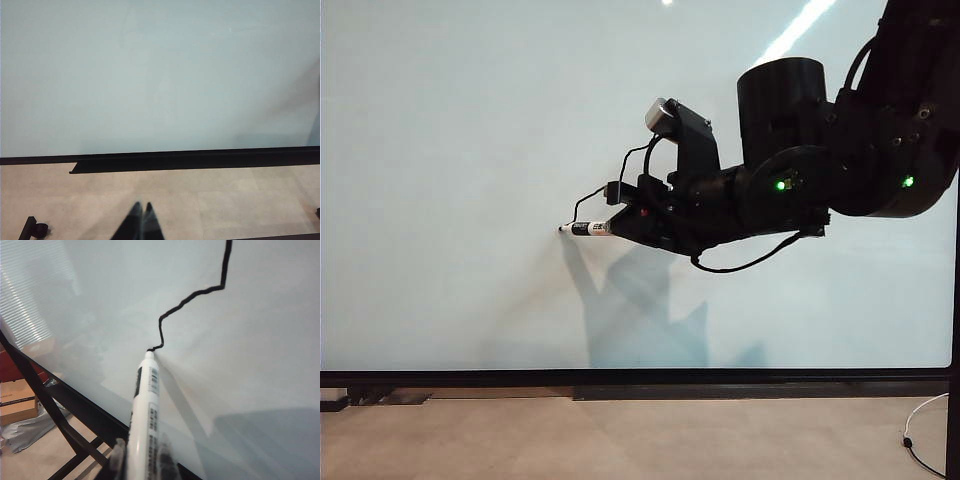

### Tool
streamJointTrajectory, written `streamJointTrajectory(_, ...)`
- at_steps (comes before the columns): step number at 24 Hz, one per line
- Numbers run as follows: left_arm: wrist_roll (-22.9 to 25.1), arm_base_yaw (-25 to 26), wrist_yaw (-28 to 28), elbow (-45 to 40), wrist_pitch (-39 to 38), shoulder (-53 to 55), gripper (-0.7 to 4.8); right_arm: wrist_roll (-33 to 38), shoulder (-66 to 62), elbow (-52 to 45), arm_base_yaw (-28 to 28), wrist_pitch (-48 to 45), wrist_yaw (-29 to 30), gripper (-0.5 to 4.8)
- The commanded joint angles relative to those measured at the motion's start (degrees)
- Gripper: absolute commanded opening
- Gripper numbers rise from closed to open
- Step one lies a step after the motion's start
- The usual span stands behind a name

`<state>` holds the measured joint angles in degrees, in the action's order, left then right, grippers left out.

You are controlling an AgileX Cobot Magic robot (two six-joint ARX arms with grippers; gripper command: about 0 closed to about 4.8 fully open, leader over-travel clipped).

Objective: Pick up the pen on the shelf to the right of the whiteboard and draw a triangle.

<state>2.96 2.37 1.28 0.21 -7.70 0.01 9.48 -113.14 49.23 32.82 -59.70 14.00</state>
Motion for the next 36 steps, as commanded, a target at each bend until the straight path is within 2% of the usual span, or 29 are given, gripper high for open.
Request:
streamJointTrajectory(1, 0.02, -0.02, 0.04, 0.22, 0.46, 0.00, -0.05, 0.39, 0.26, 0.20, -0.13, -0.66, -2.62, -0.03)
streamJointTrajectory(11, 0.02, -0.02, 0.02, 0.22, 0.46, 0.00, -0.05, -0.66, 0.68, -1.29, -0.50, -1.86, -4.04, -0.03)
streamJointTrajectory(36, 0.02, -0.04, 0.02, 0.22, 0.46, 0.00, -0.05, -4.17, 7.56, -8.61, -5.62, -1.99, -3.96, -0.03)
